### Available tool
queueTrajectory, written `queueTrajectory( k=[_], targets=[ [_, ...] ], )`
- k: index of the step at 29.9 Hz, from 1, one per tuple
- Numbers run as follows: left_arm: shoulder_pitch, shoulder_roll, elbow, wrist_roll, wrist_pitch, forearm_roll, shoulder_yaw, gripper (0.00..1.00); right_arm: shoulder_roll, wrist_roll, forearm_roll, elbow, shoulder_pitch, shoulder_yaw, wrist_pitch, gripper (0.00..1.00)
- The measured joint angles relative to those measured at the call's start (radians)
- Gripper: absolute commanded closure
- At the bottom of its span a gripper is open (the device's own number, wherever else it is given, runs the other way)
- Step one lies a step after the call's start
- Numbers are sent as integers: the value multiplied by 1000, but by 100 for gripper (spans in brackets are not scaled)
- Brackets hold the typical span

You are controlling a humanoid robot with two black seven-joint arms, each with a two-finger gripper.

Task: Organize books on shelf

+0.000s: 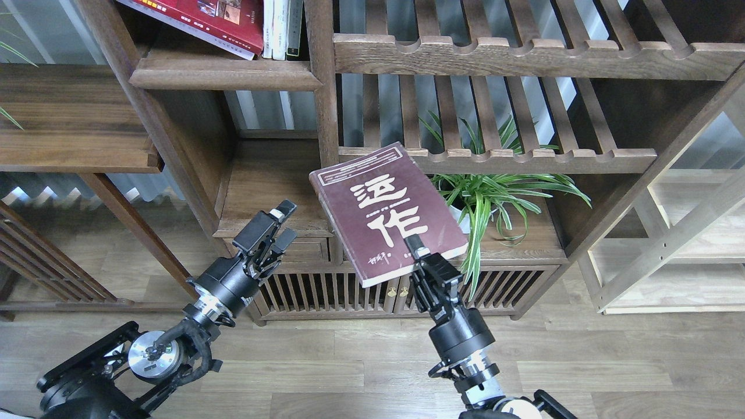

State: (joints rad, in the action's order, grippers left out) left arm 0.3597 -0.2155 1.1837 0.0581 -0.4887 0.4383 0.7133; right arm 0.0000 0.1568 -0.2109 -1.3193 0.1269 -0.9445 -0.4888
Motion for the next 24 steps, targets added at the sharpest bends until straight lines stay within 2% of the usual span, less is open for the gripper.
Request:
queueTrajectory(
  k=[10, 20, 24],
  targets=[
    [-1, -20, 18, 8, 0, 0, -81, 3, 0, -3, 11, 2, -13, 38, 0, 99],
    [39, -22, 12, 12, 0, 64, -88, 5, 0, -9, 42, 2, -12, 89, 0, 99],
    [43, -30, 12, 49, 0, 80, -90, 5, 0, -10, 50, 2, -9, 108, 0, 99]
  ],
)
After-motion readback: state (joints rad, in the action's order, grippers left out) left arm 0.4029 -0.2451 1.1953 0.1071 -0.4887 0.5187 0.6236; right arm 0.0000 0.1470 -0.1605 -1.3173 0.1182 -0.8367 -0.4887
